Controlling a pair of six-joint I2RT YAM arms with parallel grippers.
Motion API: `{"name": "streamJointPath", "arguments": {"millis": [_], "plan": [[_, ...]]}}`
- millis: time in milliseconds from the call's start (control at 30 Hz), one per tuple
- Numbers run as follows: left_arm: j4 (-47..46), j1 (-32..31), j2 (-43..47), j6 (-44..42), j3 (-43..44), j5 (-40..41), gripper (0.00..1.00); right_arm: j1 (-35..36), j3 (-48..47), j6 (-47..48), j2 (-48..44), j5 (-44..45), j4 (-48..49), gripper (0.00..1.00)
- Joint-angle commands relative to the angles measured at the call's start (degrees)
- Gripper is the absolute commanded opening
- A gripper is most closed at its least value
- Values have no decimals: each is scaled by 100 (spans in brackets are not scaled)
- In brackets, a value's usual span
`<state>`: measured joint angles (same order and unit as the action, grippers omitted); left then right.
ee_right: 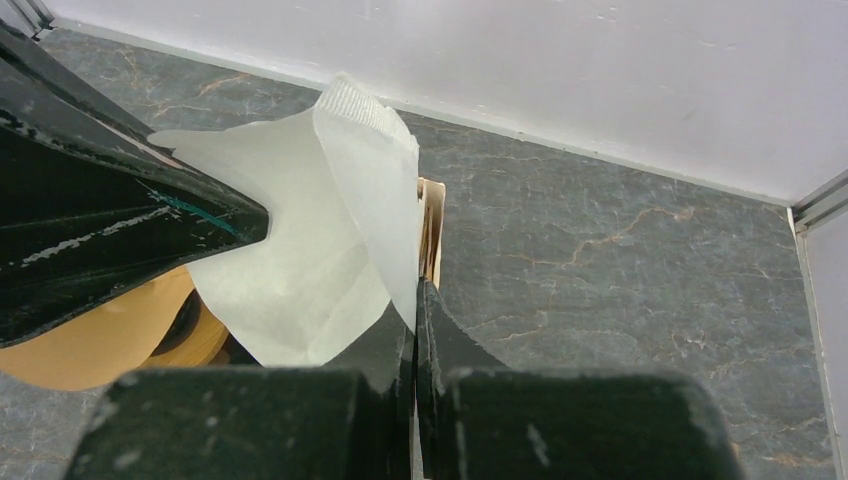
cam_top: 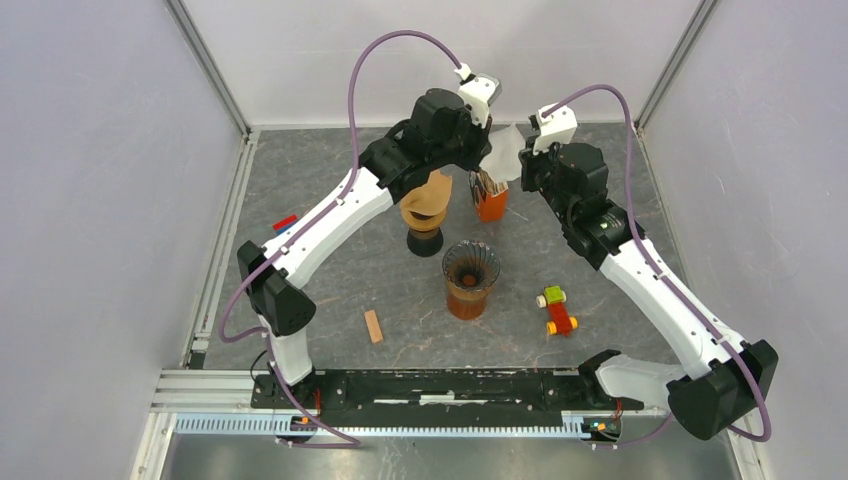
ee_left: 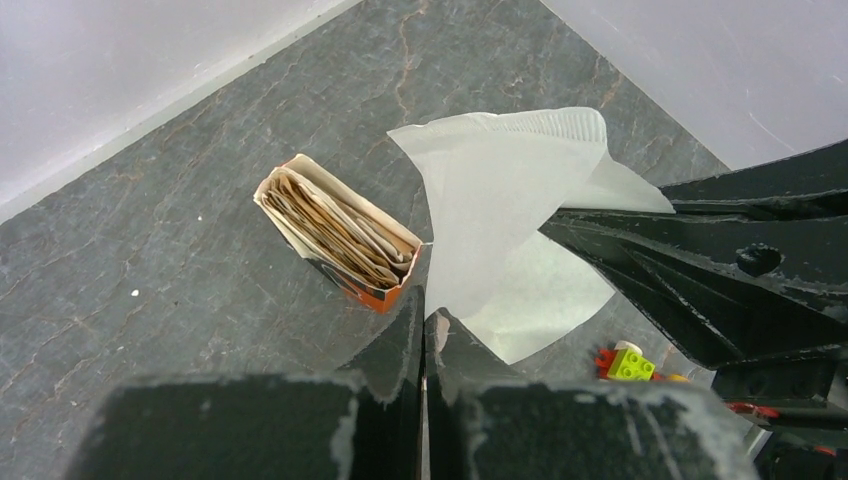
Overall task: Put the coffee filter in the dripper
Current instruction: Pick up the coffee filter from the coffee filter holder.
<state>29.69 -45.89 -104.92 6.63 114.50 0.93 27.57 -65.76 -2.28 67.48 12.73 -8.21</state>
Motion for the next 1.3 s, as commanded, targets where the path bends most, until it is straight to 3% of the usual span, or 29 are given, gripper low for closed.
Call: {"name": "streamJointPath", "arguments": {"millis": [0, 767, 900, 1033, 1267], "plan": [[-166, -25, 192, -186, -24, -52, 2, -33, -51, -35, -92, 93, 155, 0], [-188, -52, 251, -496, -129, 317, 4, -112, -61, -102, -107, 26, 135, 0], [-209, -60, 236, -474, -97, 265, 13, -123, -27, -157, -95, -68, 149, 0], [-209, -69, 202, -398, -25, 172, 34, -121, -16, -235, -61, -110, 154, 0], [-218, -78, 81, -219, 120, -53, 57, -129, -8, -303, -46, -220, 159, 0]]}}
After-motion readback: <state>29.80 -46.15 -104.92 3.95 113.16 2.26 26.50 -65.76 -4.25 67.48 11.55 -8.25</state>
